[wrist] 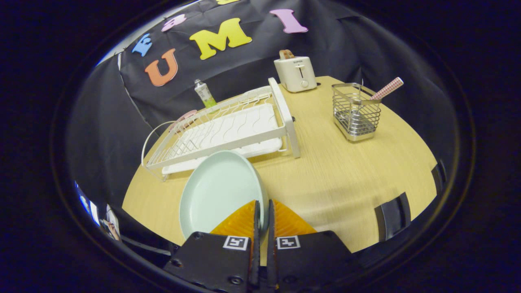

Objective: Take the plate from the dish rack, then take the spoon from the basket and place it into the plate.

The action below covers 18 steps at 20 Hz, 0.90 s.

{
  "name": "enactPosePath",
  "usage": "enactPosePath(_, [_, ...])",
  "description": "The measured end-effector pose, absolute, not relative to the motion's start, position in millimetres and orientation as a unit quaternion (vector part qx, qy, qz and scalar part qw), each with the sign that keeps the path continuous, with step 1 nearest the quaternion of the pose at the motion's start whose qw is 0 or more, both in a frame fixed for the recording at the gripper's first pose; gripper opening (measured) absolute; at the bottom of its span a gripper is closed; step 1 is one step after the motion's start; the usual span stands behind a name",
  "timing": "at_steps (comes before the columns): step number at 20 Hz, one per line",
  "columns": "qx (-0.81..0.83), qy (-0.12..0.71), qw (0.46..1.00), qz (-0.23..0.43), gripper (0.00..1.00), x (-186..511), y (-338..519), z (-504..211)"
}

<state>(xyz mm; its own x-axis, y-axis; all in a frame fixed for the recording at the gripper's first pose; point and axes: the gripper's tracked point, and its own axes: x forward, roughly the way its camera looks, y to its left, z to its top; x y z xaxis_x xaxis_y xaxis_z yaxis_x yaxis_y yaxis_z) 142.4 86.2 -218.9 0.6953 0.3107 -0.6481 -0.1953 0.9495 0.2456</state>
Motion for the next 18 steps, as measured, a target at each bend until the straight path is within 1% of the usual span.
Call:
enactPosePath(7, [0.059, 0.324, 0.935, 0.13, 0.19, 154, 77, -232])
enactPosePath(10, [0.058, 0.308, 0.942, 0.116, 0.2, 159, 72, -232])
enactPosePath(12, [0.046, 0.29, 0.948, 0.123, 0.21, 161, 71, -227])
enactPosePath(13, [0.034, 0.273, 0.954, 0.122, 0.31, 163, 67, -223])
enactPosePath(14, [0.019, 0.254, 0.961, 0.11, 0.37, 167, 59, -218])
enactPosePath(16, [-0.007, 0.21, 0.974, 0.085, 0.58, 175, 42, -207])
enactPosePath(17, [-0.014, 0.188, 0.979, 0.08, 0.66, 178, 39, -202])
enactPosePath(18, [-0.02, 0.169, 0.982, 0.081, 0.7, 181, 35, -198])
